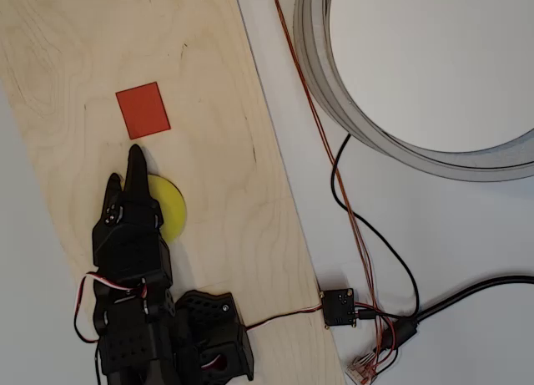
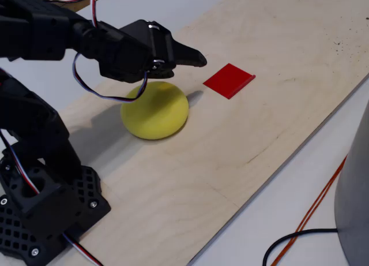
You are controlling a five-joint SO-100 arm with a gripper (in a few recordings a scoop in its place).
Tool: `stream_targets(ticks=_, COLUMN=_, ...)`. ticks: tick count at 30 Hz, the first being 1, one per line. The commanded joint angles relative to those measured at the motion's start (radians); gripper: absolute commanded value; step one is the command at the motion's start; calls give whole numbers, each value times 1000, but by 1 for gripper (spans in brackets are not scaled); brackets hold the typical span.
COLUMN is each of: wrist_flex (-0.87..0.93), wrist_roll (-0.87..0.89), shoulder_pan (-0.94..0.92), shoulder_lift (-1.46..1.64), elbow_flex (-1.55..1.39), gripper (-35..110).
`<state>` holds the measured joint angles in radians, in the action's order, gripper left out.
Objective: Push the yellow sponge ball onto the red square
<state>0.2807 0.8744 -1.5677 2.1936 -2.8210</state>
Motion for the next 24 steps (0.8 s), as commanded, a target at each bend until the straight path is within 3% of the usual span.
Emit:
stream_targets(ticks=1, wrist_flex=-25, wrist_roll=-3, shoulder_pan=-14, shoulder_lift=-81, elbow_flex=84, gripper=27)
stream_targets(ticks=7, wrist_flex=-18, wrist_roll=-25, shoulder_pan=-23, shoulder_lift=-104, elbow_flex=152, gripper=27)
stream_targets(ticks=17, wrist_flex=399, wrist_roll=-23, shoulder_pan=-17, shoulder_lift=235, elbow_flex=183, gripper=26)
stream_targets(ticks=24, wrist_flex=563, wrist_roll=0, shoulder_pan=12, shoulder_lift=425, elbow_flex=106, gripper=26)
